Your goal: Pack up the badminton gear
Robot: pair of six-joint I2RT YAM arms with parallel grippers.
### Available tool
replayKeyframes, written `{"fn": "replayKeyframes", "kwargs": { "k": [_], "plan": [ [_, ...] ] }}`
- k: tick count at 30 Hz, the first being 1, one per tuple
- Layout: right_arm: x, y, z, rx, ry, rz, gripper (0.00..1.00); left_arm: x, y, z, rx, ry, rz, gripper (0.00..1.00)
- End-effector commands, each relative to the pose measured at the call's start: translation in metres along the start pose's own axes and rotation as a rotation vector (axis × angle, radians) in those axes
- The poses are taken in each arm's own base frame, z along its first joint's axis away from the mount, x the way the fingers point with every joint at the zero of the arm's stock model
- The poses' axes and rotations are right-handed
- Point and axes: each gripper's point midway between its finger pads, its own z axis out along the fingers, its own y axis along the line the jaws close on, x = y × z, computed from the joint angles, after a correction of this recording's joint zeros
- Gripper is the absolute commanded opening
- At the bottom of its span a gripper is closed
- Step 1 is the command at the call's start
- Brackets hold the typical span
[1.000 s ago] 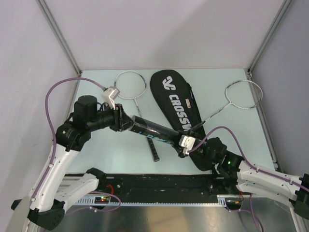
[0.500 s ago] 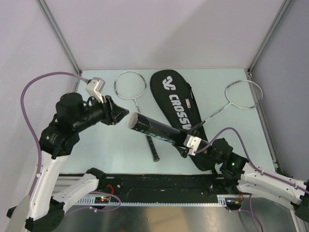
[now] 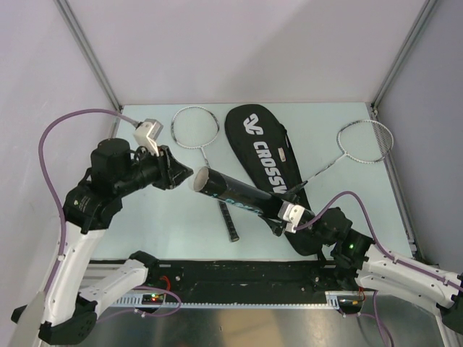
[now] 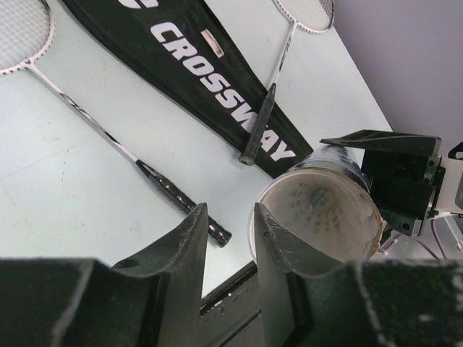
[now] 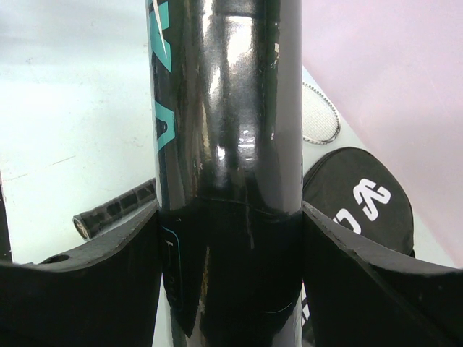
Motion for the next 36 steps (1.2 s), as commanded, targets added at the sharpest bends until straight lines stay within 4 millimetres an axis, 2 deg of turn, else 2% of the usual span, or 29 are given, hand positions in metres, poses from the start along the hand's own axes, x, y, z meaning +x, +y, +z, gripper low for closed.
{"fn": "replayKeyframes", "kwargs": {
  "k": [1, 6, 12, 15, 24, 28, 31, 36],
  "plan": [
    [-0.047, -0.022, 0.001, 0.058, -0.14, 0.007, 0.04, 0.007, -0.005, 0.007, 0.048, 0.035, 0.003, 0.35],
    [-0.049, -0.021, 0.002, 0.055, -0.148, 0.008, 0.04, 0.012, -0.009, 0.011, 0.082, 0.053, -0.009, 0.29],
    [-0.049, -0.02, 0.003, 0.052, -0.149, 0.009, 0.04, 0.016, -0.012, 0.016, 0.113, 0.061, -0.027, 0.06],
    [-0.047, -0.019, 0.004, 0.046, -0.142, 0.008, 0.04, 0.016, -0.016, 0.017, 0.137, 0.06, -0.036, 0.01],
    [-0.034, -0.016, 0.007, 0.047, -0.098, 0.022, 0.03, 0.021, -0.013, 0.025, 0.142, 0.066, -0.048, 0.0],
    [-0.026, -0.017, 0.009, 0.058, -0.071, 0.032, 0.03, 0.017, -0.012, 0.025, 0.13, 0.044, -0.055, 0.07],
    [-0.013, -0.02, 0.011, 0.077, -0.028, 0.045, 0.03, 0.016, 0.001, 0.03, 0.07, 0.035, -0.055, 0.09],
    [0.018, -0.023, 0.014, 0.112, 0.059, 0.094, 0.03, 0.033, 0.029, 0.049, -0.011, 0.094, -0.084, 0.1]
  ]
}}
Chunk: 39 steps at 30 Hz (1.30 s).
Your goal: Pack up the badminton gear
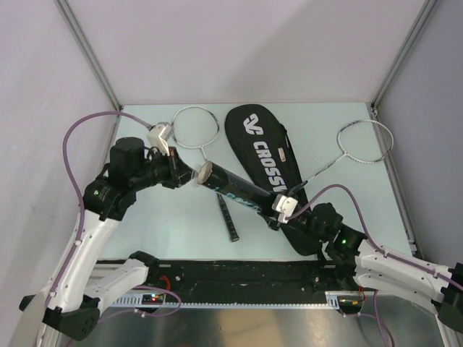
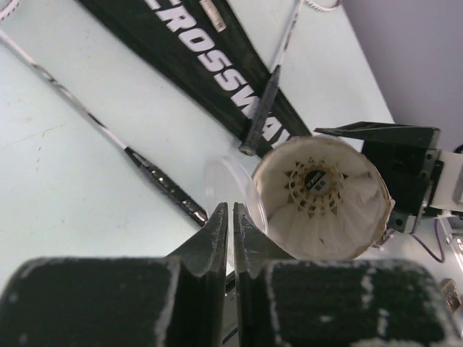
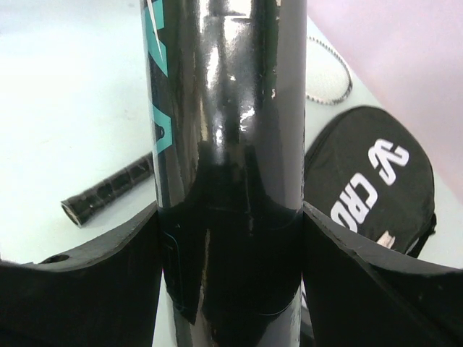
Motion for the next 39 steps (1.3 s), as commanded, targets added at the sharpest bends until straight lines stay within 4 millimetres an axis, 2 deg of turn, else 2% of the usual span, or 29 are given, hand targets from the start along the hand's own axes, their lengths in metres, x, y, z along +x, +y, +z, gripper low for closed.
{"fn": "replayKeyframes", "kwargs": {
  "k": [1, 3, 9, 12, 17, 23, 31, 39],
  "plan": [
    [-0.004, -0.022, 0.006, 0.099, -0.016, 0.049, 0.03, 0.008, 0.026, 0.019, -0.073, 0.029, -0.028, 0.1],
    [0.013, -0.022, 0.007, 0.119, 0.022, 0.06, 0.02, 0.015, 0.043, 0.026, -0.135, 0.046, -0.038, 0.12],
    [0.035, -0.02, 0.012, 0.133, 0.049, 0.096, 0.01, 0.04, 0.085, 0.049, -0.235, 0.115, -0.088, 0.14],
    [0.036, -0.023, 0.011, 0.15, 0.057, 0.103, 0.01, 0.046, 0.108, 0.051, -0.317, 0.118, -0.104, 0.19],
    [0.026, -0.035, 0.004, 0.198, 0.036, 0.118, 0.01, 0.053, 0.141, 0.052, -0.45, 0.121, -0.074, 0.25],
    [0.006, -0.048, -0.008, 0.253, -0.015, 0.128, 0.01, 0.083, 0.151, 0.081, -0.416, 0.197, -0.102, 0.3],
    [-0.026, -0.071, -0.036, 0.358, -0.116, 0.132, 0.02, 0.133, 0.141, 0.13, -0.402, 0.355, -0.076, 0.35],
    [-0.031, -0.081, -0.058, 0.416, -0.13, 0.121, 0.02, 0.169, 0.145, 0.152, -0.418, 0.467, -0.032, 0.35]
  ]
}}
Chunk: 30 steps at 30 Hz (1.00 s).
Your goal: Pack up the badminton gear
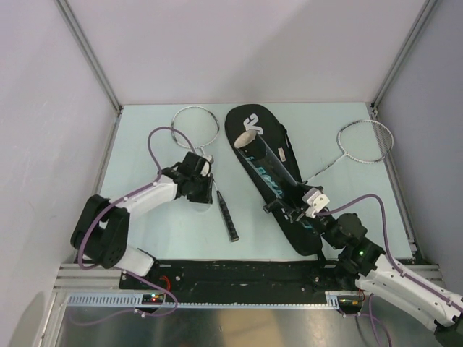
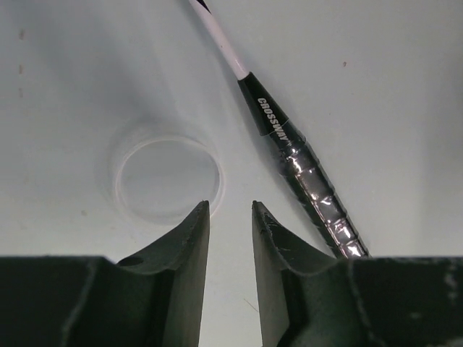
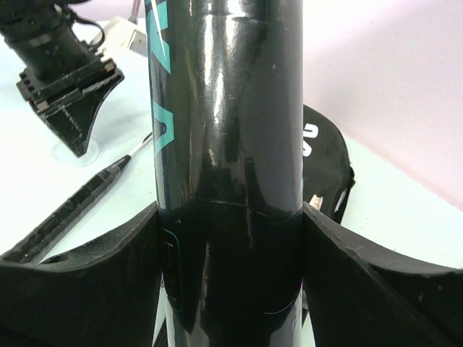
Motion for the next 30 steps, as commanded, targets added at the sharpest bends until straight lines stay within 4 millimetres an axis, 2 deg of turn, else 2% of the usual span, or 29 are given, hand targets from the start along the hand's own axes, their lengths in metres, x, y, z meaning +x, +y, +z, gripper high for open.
{"fn": "replayKeyframes", "kwargs": {
  "k": [1, 10, 16, 18, 22, 25, 28, 30],
  "plan": [
    [-0.033, -0.022, -0.005, 0.078, -0.081, 0.015, 0.02, -0.001, -0.003, 0.015, -0.018, -0.015, 0.014, 0.35],
    [-0.034, -0.023, -0.006, 0.084, -0.086, 0.019, 0.02, 0.015, 0.005, 0.036, -0.059, 0.037, 0.022, 0.32],
    [-0.037, -0.025, -0.007, 0.089, -0.096, 0.025, 0.02, 0.023, 0.02, 0.042, -0.136, 0.041, 0.021, 0.27],
    [-0.038, -0.025, -0.007, 0.091, -0.099, 0.026, 0.02, 0.024, 0.022, 0.043, -0.151, 0.04, 0.026, 0.24],
    [-0.037, -0.024, -0.006, 0.085, -0.096, 0.032, 0.02, 0.027, 0.024, 0.045, -0.16, 0.048, 0.03, 0.11],
    [-0.036, -0.022, -0.004, 0.079, -0.091, 0.035, 0.02, 0.026, 0.022, 0.042, -0.155, 0.037, 0.025, 0.02],
    [-0.035, -0.021, -0.003, 0.074, -0.087, 0.036, 0.02, 0.018, 0.017, 0.033, -0.137, 0.0, 0.011, 0.0],
    [-0.035, -0.021, -0.003, 0.072, -0.087, 0.037, 0.02, 0.006, 0.012, 0.021, -0.122, -0.058, -0.001, 0.0]
  ]
}}
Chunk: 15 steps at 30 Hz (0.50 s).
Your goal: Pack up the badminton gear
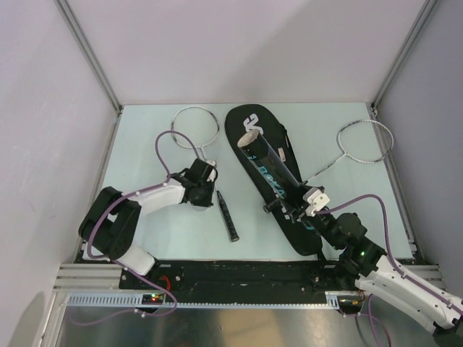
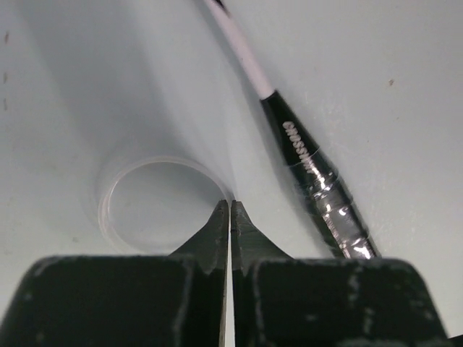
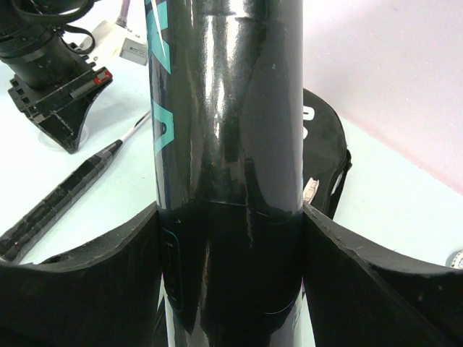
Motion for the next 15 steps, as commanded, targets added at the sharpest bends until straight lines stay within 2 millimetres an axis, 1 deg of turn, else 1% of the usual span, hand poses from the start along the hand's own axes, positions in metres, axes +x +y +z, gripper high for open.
{"fn": "replayKeyframes", "kwargs": {
  "k": [1, 3, 5, 7, 9, 11, 13, 15],
  "plan": [
    [-0.045, -0.013, 0.002, 0.038, -0.127, 0.038, 0.02, -0.011, 0.006, -0.022, -0.031, -0.082, -0.031, 0.0],
    [-0.042, -0.01, 0.004, 0.024, -0.116, 0.038, 0.02, -0.026, 0.003, -0.041, -0.014, -0.147, -0.053, 0.0],
    [-0.039, -0.003, 0.006, -0.009, -0.106, 0.03, 0.02, -0.042, -0.002, -0.065, 0.02, -0.212, -0.074, 0.0],
    [-0.037, 0.005, 0.008, -0.057, -0.104, 0.011, 0.02, -0.058, -0.011, -0.094, 0.082, -0.281, -0.086, 0.0],
    [-0.037, 0.016, 0.009, -0.119, -0.114, -0.012, 0.02, -0.075, -0.023, -0.131, 0.159, -0.369, -0.082, 0.0],
    [-0.04, 0.028, 0.009, -0.188, -0.134, -0.037, 0.02, -0.088, -0.034, -0.172, 0.24, -0.461, -0.062, 0.0],
    [-0.042, 0.038, 0.008, -0.25, -0.155, -0.07, 0.02, -0.095, -0.041, -0.213, 0.303, -0.549, -0.031, 0.0],
    [-0.045, 0.048, 0.006, -0.311, -0.177, -0.091, 0.02, -0.096, -0.044, -0.248, 0.339, -0.611, 0.0, 0.0]
  ]
}}
